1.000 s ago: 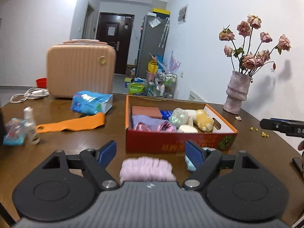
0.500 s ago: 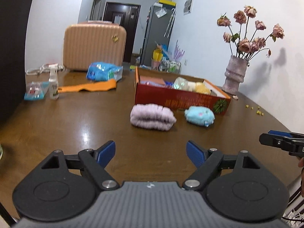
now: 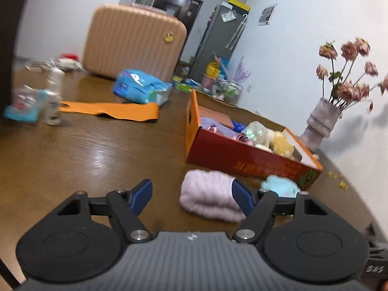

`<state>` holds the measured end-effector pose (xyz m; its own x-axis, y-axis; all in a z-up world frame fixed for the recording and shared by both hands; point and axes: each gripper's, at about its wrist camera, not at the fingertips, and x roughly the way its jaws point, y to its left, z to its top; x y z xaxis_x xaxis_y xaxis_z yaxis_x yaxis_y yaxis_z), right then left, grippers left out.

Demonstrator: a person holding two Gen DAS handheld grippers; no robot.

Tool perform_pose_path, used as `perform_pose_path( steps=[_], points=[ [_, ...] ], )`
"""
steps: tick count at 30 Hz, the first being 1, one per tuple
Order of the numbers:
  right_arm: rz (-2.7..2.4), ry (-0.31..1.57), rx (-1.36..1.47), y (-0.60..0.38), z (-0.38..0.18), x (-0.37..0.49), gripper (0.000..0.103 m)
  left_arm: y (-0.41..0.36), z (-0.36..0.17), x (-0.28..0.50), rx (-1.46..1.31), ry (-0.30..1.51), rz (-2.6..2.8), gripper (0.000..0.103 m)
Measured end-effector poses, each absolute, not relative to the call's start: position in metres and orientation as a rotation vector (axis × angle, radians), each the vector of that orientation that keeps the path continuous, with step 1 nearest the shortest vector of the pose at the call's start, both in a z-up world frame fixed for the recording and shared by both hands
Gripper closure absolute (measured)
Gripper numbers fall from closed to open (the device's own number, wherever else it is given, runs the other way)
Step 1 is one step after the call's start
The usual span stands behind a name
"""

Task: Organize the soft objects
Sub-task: 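Grasp the lavender fuzzy headband with the left tool and lift it, then carry the headband into the box and open the left tool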

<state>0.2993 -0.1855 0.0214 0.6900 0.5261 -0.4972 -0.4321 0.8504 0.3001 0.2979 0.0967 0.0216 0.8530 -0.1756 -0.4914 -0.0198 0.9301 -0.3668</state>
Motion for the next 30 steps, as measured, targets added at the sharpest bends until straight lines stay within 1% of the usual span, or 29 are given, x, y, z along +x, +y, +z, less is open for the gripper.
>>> perform_pose_path(
  steps=[4,5,7,8,9,10,12,14,15,20,24,27,30],
  points=[
    [0.529,0.629,0.276,-0.155,0.013,0.348,0.034,0.099,0.007,0.337,-0.386,0.595,-0.144,0.033],
    [0.523,0.633,0.284,-0.149,0.011,0.357,0.040,0.098,0.002,0.343,-0.380,0.607,-0.155,0.036],
    [0.512,0.657,0.259,-0.131,0.005,0.372,0.046,0.096,-0.006,0.352,-0.373,0.625,-0.186,0.042],
    [0.508,0.666,0.234,-0.122,0.001,0.377,0.050,0.096,-0.010,0.354,-0.375,0.631,-0.200,0.051],
    [0.504,0.667,0.219,-0.116,-0.002,0.380,0.056,0.096,-0.014,0.356,-0.380,0.638,-0.212,0.057],
    [0.506,0.669,0.205,-0.112,-0.005,0.381,0.065,0.097,-0.019,0.358,-0.385,0.647,-0.233,0.058],
    [0.502,0.651,0.155,-0.104,-0.009,0.381,0.067,0.097,-0.021,0.358,-0.379,0.643,-0.241,0.063],
    [0.506,0.629,0.102,-0.098,-0.010,0.379,0.074,0.091,-0.021,0.355,-0.336,0.625,-0.239,0.066],
    [0.508,0.626,0.096,-0.097,-0.011,0.379,0.076,0.088,-0.020,0.354,-0.315,0.619,-0.232,0.068],
    [0.531,0.624,0.091,-0.099,-0.010,0.380,0.085,0.080,-0.019,0.351,-0.252,0.609,-0.232,0.071],
    [0.549,0.606,0.090,-0.111,0.001,0.364,0.087,0.067,-0.008,0.337,-0.207,0.606,-0.258,0.076],
    [0.555,0.561,0.068,-0.136,0.012,0.332,0.087,0.044,0.004,0.309,-0.200,0.596,-0.300,0.077],
    [0.537,0.568,0.087,-0.175,0.015,0.295,0.087,0.014,0.009,0.281,-0.205,0.604,-0.362,0.077]
  ],
)
